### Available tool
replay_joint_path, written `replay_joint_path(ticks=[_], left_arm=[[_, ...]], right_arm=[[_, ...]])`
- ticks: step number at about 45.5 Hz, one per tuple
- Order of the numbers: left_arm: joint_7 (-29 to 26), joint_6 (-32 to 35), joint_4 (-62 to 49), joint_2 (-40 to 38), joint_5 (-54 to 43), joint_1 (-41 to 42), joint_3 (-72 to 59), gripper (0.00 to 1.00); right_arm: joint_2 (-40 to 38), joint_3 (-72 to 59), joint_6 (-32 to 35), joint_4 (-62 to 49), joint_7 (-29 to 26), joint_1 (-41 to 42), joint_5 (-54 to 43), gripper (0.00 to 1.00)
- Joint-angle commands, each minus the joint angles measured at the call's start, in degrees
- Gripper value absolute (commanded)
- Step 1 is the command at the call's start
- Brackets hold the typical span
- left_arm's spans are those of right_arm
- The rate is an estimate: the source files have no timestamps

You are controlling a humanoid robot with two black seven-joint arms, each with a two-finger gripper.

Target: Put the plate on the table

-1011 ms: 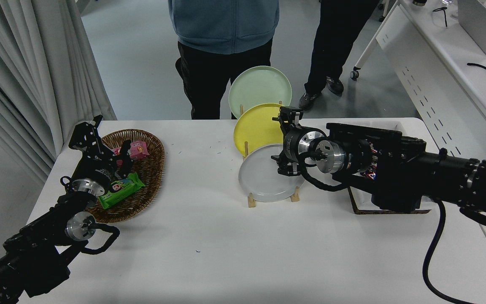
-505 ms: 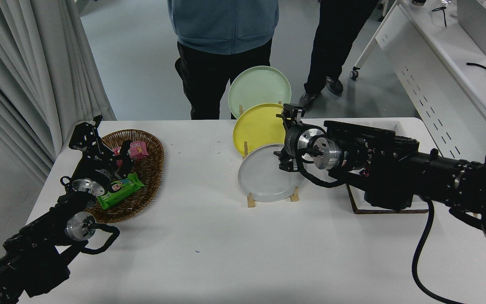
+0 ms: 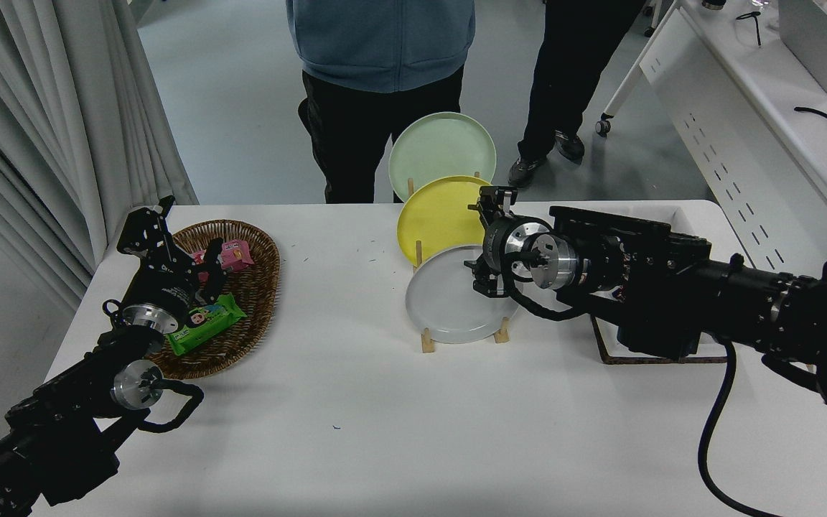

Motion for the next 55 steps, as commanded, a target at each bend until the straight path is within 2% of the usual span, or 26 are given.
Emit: replay_joint_path(ticks=[1,11,34,41,46,52,55], left_arm=[[0.0,0.0,0.0,0.0,0.0,-0.1,0.0,1.0],[0.0,0.0,0.0,0.0,0.0,0.0,0.0,1.0],[0.0,0.0,0.0,0.0,0.0,-0.1,0.0,1.0],[0.0,0.0,0.0,0.0,0.0,0.0,0.0,1.0],[0.0,0.0,0.0,0.0,0.0,0.0,0.0,1.0],[0.0,0.0,0.0,0.0,0.0,-0.1,0.0,1.0],[0.0,0.0,0.0,0.0,0.0,-0.1,0.0,1.0]], right_arm=[[-0.2,1.0,-0.3,1.2,-0.9,0.3,0.2,0.82],[-0.3,1.6,-0.5,0.9,-1.0,0.9,0.2,0.64],[-0.4,1.6,-5.0,0.8,-1.0,1.0,-0.4,0.64],[-0.5,1.6,-5.1,0.9,-1.2,1.6,0.0,0.56],[-0.5,1.6,-5.1,1.0,-2.2,1.6,0.0,0.55],[-0.4,1.5,-5.1,1.1,-3.9,1.6,0.0,0.46],[-0.4,1.5,-5.1,1.1,-4.5,1.5,0.0,0.46]])
